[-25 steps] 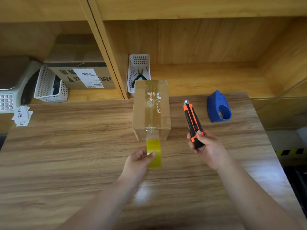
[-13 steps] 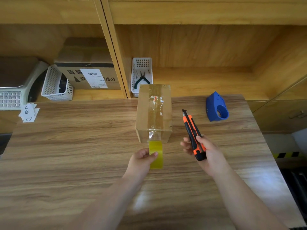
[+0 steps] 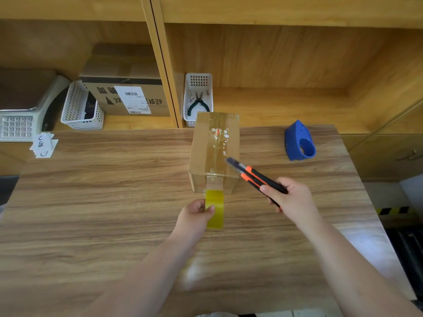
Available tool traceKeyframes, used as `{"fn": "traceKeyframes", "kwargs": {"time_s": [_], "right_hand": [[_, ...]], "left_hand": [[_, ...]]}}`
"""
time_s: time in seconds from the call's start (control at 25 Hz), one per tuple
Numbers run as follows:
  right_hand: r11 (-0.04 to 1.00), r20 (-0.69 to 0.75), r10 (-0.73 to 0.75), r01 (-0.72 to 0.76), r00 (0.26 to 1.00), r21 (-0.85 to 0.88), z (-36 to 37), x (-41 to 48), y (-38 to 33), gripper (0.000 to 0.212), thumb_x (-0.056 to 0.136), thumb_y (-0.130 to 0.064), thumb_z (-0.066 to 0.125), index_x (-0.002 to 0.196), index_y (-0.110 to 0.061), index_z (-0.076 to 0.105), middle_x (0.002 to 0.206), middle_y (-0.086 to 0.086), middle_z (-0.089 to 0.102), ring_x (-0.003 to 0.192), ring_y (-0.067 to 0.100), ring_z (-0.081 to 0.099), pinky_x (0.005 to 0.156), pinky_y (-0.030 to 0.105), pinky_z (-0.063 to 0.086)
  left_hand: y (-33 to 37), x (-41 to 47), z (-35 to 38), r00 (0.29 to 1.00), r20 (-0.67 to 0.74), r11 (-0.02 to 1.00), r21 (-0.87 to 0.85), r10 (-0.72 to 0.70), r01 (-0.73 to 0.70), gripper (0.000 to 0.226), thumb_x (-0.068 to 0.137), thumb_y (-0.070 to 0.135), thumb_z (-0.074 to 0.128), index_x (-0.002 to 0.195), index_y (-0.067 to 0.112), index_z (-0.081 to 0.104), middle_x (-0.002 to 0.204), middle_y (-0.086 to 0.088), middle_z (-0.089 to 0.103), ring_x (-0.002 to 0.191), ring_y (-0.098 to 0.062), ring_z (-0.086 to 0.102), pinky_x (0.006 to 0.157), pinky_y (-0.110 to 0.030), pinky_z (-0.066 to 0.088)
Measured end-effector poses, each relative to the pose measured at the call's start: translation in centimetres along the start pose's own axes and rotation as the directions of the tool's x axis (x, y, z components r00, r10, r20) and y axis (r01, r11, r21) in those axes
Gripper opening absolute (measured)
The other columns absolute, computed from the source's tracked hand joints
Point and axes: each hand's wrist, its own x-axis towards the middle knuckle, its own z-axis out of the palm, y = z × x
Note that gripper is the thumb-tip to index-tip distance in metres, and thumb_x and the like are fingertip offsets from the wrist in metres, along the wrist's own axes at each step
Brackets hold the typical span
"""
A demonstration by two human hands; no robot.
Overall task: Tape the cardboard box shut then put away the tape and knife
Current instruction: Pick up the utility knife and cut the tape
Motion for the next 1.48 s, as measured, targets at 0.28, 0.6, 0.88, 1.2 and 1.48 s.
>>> {"fn": "traceKeyframes", "kwargs": {"time_s": [0.28,0.6,0.88,1.2,1.48], "right_hand": [[0.694,0.186,-0.300,0.348,0.935,-0.630,0.5,0.5,-1.3,0.046,0.071,-0.063,0.067,0.070,-0.019,0.058,0.047,-0.006,0.043,0.050,0.022,0.049,0.045,0.027,0.033],[0.574,0.255,-0.441,0.489,0.860,-0.657,0.8,1.2,-0.3,0.049,0.071,-0.061,0.070,0.065,-0.014,0.056,0.047,-0.005,0.042,0.047,0.026,0.048,0.044,0.027,0.032],[0.441,0.317,-0.505,0.556,0.803,-0.704,1.7,1.2,-0.2,0.050,0.074,-0.063,0.063,0.063,-0.015,0.054,0.045,-0.006,0.040,0.041,0.025,0.048,0.041,0.020,0.020],[0.409,0.327,-0.519,0.565,0.790,-0.716,0.9,0.6,0.2,0.049,0.074,-0.063,0.059,0.061,-0.016,0.053,0.045,-0.009,0.036,0.036,0.021,0.040,0.040,0.016,0.020],[0.453,0.292,-0.423,0.479,0.858,-0.752,0.1,-0.2,1.7,0.049,0.074,-0.068,0.054,0.063,-0.020,0.048,0.046,-0.009,0.038,0.045,0.023,0.048,0.042,0.023,0.029]], "left_hand": [[-0.3,-0.6,-0.4,0.999,-0.004,0.999,0.035,-0.034,0.034,0.015,0.093,0.016,0.060,0.102,0.013,0.071,0.081,0.000,0.068,0.070,-0.010,0.059,0.060,-0.016,0.044],[-0.5,-1.1,-0.5,0.998,0.009,0.998,0.002,-0.068,0.068,0.018,0.094,0.018,0.059,0.107,0.016,0.070,0.094,-0.005,0.071,0.084,-0.017,0.062,0.073,-0.024,0.047],[-0.8,-1.1,-0.5,0.997,0.012,0.997,-0.012,-0.077,0.077,0.020,0.094,0.018,0.059,0.110,0.013,0.070,0.104,-0.009,0.073,0.087,-0.016,0.063,0.068,-0.022,0.045],[-1.4,-1.3,-1.2,0.996,0.030,0.996,0.015,-0.087,0.087,0.022,0.093,0.018,0.060,0.113,0.014,0.069,0.108,-0.010,0.072,0.095,-0.020,0.064,0.069,-0.023,0.046],[-2.3,-1.2,-2.0,0.995,0.051,0.996,0.017,-0.086,0.085,0.018,0.092,0.016,0.060,0.106,0.014,0.071,0.106,-0.010,0.073,0.097,-0.024,0.067,0.084,-0.032,0.050]]}}
